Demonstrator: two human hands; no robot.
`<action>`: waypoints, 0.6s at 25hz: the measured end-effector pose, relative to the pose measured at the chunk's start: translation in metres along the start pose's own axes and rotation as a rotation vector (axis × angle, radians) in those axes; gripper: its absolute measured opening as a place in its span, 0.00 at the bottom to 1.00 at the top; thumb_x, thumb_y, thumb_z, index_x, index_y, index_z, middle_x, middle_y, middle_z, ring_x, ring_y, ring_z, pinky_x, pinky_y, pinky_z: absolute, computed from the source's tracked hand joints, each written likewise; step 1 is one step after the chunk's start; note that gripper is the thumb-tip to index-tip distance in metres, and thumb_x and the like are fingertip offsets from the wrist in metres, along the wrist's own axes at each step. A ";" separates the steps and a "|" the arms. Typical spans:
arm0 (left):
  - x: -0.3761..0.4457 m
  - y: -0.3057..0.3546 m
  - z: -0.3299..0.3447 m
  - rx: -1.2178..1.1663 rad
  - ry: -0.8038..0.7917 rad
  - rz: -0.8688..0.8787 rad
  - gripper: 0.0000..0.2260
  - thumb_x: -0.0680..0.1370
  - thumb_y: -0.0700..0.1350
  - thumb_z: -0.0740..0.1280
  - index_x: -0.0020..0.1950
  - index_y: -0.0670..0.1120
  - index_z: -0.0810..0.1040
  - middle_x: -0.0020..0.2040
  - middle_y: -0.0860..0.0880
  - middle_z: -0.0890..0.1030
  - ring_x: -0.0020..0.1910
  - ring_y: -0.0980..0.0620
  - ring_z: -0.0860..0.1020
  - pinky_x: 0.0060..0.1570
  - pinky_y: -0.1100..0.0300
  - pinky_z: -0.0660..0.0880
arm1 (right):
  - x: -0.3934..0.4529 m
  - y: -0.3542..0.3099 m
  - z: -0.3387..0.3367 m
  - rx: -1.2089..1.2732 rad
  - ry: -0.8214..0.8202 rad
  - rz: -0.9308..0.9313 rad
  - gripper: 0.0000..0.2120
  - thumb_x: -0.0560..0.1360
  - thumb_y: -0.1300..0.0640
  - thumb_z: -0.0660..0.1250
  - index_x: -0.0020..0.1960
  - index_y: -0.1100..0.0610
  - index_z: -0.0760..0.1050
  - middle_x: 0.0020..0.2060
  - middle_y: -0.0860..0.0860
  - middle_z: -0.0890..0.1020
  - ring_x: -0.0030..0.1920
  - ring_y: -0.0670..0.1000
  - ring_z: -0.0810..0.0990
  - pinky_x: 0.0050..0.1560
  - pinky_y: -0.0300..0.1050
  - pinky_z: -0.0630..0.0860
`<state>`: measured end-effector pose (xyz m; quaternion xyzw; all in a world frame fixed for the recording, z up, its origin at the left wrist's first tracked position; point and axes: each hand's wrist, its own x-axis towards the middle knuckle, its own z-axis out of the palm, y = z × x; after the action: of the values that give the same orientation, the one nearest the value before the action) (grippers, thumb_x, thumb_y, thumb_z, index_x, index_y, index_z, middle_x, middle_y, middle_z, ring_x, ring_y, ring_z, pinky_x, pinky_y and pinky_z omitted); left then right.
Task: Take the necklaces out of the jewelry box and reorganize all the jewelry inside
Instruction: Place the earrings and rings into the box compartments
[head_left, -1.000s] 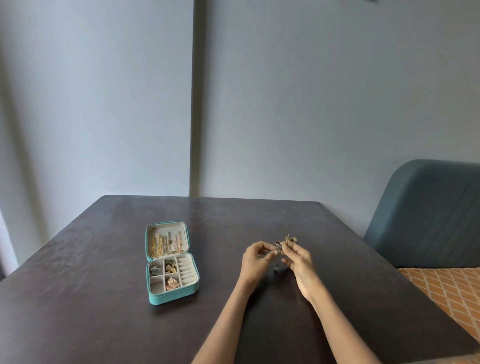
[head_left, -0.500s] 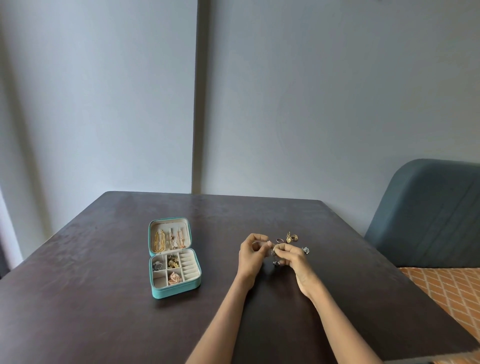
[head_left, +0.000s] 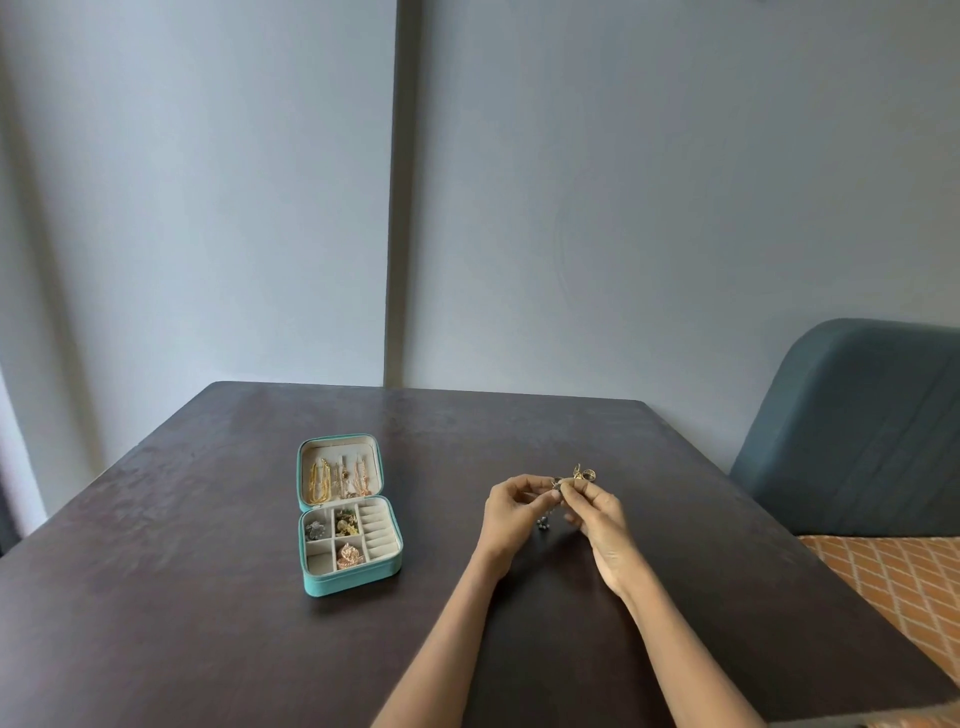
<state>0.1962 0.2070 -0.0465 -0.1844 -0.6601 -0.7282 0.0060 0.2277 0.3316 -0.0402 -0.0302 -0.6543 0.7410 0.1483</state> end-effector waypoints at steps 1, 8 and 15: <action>-0.001 0.000 0.000 -0.003 0.016 0.004 0.06 0.73 0.39 0.72 0.45 0.50 0.81 0.41 0.50 0.83 0.40 0.57 0.79 0.44 0.66 0.76 | 0.000 0.000 0.000 -0.012 -0.003 -0.008 0.05 0.77 0.63 0.63 0.45 0.57 0.78 0.39 0.47 0.81 0.41 0.42 0.77 0.41 0.36 0.70; -0.004 0.007 -0.001 -0.041 0.064 0.026 0.08 0.73 0.35 0.70 0.41 0.47 0.83 0.38 0.52 0.85 0.40 0.58 0.81 0.43 0.67 0.75 | -0.003 -0.001 0.003 -0.086 -0.009 -0.019 0.06 0.77 0.63 0.63 0.48 0.57 0.78 0.45 0.50 0.81 0.46 0.44 0.77 0.39 0.33 0.71; 0.005 0.031 -0.009 -0.002 0.118 -0.022 0.07 0.72 0.37 0.72 0.37 0.48 0.83 0.37 0.50 0.84 0.38 0.54 0.81 0.44 0.60 0.77 | -0.007 -0.006 0.016 -0.208 -0.026 -0.065 0.03 0.74 0.60 0.68 0.47 0.54 0.80 0.38 0.46 0.82 0.37 0.37 0.77 0.38 0.28 0.71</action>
<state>0.1973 0.1950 -0.0160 -0.1340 -0.6597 -0.7385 0.0368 0.2320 0.3145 -0.0330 -0.0148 -0.7300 0.6643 0.1597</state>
